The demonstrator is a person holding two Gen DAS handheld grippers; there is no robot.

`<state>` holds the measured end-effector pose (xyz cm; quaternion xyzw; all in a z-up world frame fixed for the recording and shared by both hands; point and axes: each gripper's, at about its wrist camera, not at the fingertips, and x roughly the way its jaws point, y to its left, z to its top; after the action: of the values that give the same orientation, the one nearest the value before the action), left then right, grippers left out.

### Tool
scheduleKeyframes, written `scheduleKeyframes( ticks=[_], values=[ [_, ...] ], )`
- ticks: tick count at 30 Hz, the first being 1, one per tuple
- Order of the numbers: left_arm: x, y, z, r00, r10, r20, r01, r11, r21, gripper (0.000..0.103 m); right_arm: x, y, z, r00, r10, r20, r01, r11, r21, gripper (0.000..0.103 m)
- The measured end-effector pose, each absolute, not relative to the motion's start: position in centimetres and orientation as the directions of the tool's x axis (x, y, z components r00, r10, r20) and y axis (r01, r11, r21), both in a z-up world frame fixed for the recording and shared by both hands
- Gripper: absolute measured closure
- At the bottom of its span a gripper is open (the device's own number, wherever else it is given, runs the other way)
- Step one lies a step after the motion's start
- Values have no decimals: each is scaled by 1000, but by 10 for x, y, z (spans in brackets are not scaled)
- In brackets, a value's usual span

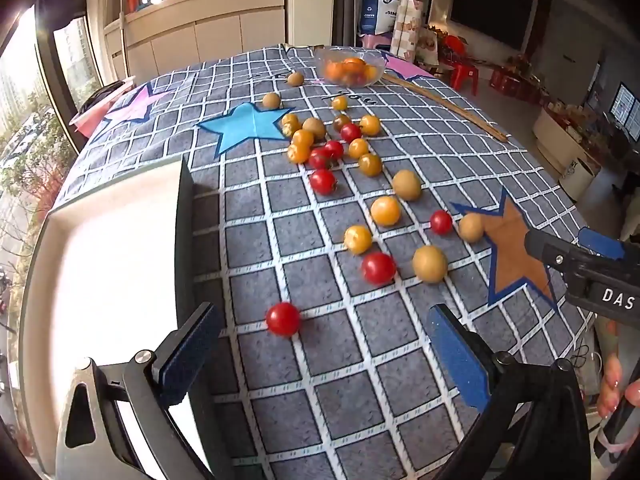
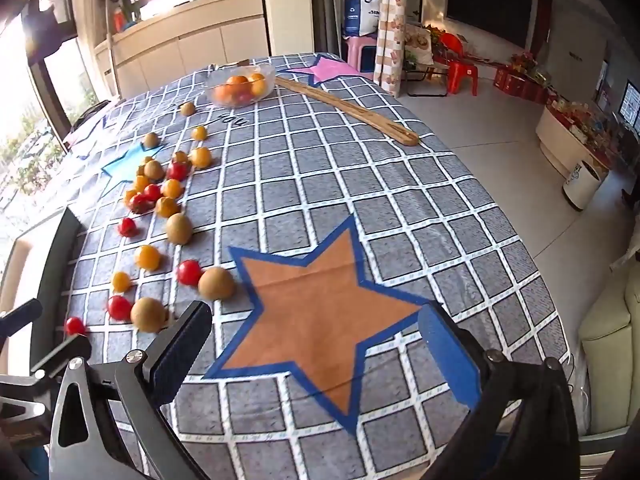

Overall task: Organize fruits
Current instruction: 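Move both tools toward the scattered fruits near the white tray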

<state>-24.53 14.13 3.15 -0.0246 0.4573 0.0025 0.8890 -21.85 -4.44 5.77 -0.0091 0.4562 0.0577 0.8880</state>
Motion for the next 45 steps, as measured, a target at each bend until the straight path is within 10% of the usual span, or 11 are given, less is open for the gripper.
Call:
scheduleKeyframes(
  ticks=[45],
  values=[
    [-320,174,40,499,79,-863,-91,995,38,0,-279,-16,46,458,248,-854,-214,963,166,0]
  ],
)
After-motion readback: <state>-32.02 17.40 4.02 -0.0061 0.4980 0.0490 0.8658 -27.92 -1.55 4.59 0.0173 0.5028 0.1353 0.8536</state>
